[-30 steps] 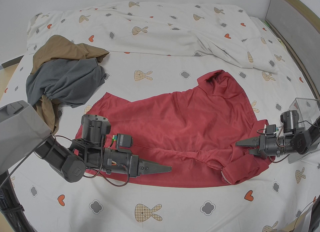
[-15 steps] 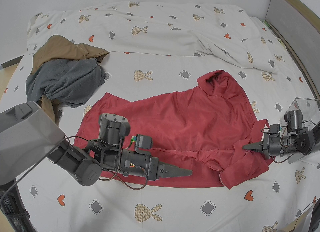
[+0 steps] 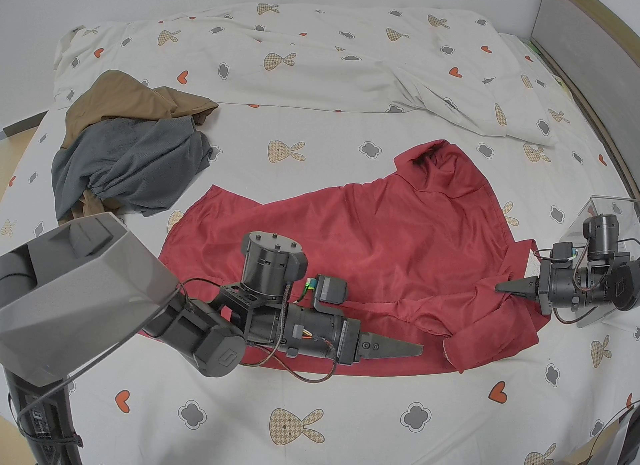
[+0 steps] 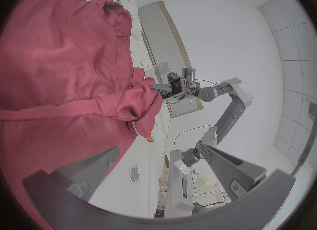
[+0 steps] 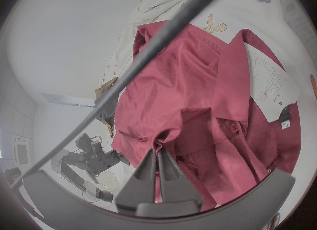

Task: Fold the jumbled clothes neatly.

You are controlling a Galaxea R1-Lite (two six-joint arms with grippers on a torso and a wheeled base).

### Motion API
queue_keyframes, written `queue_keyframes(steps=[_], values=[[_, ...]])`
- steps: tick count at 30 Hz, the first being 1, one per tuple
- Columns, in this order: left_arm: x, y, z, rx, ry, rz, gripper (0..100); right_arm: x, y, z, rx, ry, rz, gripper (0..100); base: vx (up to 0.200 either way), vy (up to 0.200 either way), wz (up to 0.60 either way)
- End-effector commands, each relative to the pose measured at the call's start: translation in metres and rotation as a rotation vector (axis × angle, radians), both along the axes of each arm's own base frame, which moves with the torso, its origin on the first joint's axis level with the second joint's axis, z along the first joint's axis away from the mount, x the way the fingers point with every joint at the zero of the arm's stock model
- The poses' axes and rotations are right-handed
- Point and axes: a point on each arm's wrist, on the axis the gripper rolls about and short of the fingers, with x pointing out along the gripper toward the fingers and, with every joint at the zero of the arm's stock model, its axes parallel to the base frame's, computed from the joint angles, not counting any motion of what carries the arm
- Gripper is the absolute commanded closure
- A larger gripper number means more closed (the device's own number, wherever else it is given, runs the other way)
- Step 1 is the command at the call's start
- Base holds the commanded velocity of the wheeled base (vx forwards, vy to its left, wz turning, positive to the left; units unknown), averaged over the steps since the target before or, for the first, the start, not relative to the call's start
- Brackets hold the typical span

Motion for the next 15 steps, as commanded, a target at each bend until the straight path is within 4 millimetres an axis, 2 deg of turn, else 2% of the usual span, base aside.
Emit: queue_keyframes(steps=[1,7,15], values=[[0.007,-0.007,-0.012,0.008,0.017,0.000,0,-0.007,0.003,0.006,-0.001,-0.019,0.010,100,0.000,0.000,0.00],[0.019,-0.007,-0.029,0.021,0.030,0.015,0,-0.019,0.013,0.008,0.000,-0.017,0.045,100,0.000,0.000,0.00],[0.041,0.000,-0.029,0.002,0.003,0.057,0,-0.025,0.014,0.010,0.000,-0.023,0.050,100,0.000,0.000,0.00]])
